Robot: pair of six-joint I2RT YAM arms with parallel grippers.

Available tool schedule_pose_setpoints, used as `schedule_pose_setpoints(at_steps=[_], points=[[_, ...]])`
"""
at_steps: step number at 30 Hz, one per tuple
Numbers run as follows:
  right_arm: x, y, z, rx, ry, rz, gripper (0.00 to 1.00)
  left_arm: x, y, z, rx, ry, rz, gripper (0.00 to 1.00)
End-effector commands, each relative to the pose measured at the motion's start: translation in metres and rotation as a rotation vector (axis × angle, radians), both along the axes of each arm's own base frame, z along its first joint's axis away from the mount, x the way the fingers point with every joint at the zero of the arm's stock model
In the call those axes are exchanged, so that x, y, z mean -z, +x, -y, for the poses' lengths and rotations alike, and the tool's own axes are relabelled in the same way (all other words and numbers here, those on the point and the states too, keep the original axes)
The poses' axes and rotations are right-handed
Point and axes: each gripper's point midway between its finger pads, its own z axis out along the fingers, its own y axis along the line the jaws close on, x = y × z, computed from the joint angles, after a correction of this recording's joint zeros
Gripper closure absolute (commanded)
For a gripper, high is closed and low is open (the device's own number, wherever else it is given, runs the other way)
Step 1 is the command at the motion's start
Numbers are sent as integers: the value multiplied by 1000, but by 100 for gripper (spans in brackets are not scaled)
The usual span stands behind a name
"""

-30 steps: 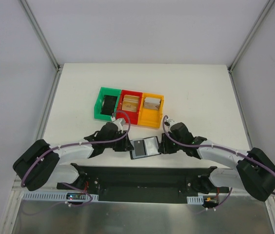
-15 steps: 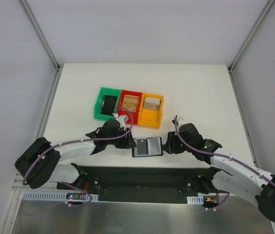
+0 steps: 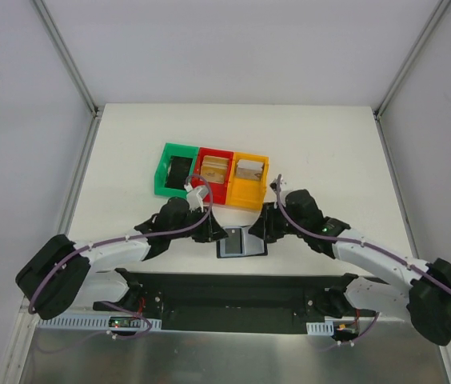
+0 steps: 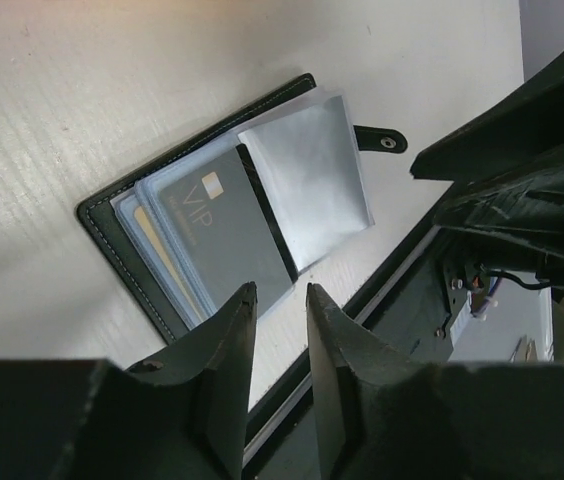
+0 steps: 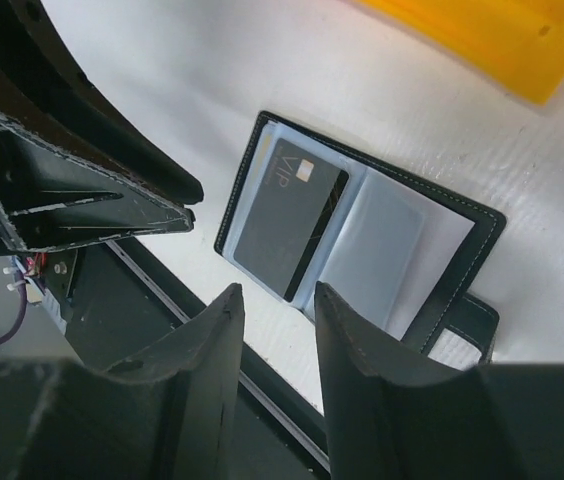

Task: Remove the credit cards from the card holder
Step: Remove the credit card from the card holder.

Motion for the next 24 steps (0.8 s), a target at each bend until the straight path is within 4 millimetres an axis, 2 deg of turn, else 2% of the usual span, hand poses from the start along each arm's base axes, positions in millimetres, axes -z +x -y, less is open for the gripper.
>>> schedule_pose_setpoints(at_steps=[1,18,24], points=[[-1,6,-21,-19,110,-28,63,0,0,13,16,-69,-23,76],[43,9,-29,-18,68,-132,60,42,2,6,-26,27,-97,83],[49,9,-34,-23,87,-154,60,49,2,3,-38,46,-104,84]])
